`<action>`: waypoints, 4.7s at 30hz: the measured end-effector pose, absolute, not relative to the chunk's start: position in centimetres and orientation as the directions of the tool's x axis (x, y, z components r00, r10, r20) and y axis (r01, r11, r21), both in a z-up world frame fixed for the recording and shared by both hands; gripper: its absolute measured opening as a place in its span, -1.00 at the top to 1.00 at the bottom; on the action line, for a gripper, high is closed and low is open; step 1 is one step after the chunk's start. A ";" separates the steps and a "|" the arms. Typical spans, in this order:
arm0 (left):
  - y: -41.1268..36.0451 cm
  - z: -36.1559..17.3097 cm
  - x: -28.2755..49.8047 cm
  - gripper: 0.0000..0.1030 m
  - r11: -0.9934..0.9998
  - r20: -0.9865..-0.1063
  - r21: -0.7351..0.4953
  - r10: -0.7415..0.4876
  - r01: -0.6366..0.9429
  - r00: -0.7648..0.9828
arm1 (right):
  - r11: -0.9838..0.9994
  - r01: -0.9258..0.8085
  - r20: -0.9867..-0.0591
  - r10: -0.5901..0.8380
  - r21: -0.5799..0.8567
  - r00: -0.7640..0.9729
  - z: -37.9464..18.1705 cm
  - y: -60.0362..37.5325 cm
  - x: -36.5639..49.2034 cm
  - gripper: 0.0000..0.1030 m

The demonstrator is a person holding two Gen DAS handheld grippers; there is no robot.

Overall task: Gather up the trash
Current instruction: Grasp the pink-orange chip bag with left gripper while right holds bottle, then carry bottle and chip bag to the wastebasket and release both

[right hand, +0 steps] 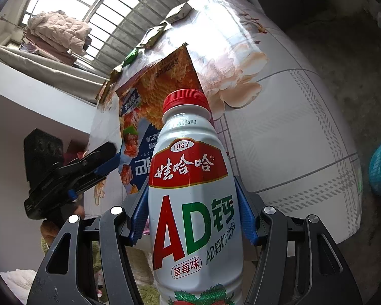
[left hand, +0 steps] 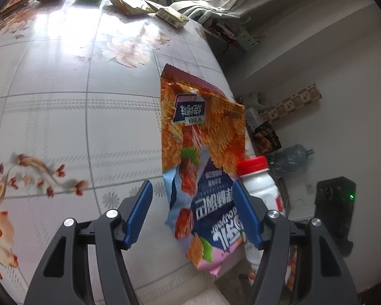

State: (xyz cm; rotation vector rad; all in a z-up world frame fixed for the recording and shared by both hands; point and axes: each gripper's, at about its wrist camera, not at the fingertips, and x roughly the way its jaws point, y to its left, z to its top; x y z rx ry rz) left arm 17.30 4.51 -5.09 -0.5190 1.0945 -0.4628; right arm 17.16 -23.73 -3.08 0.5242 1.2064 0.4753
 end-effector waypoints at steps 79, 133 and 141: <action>0.2 1.8 9.4 1.00 0.857 -0.623 -0.422 -0.511 0.295 0.592 | 0.766 -0.051 -0.674 0.594 0.641 0.439 1.6 -29.0 12.8 -0.11; -27.6 -3.6 15.9 1.00 0.708 -0.791 -0.313 -0.563 0.633 0.239 | 0.180 0.703 -0.719 0.292 0.688 0.630 -22.8 -62.1 10.9 -0.22; -32.0 -6.0 17.3 1.00 0.697 -0.823 -0.337 -0.545 0.633 0.161 | 0.146 0.679 -0.689 0.280 0.719 0.669 -23.6 -61.6 7.0 -0.22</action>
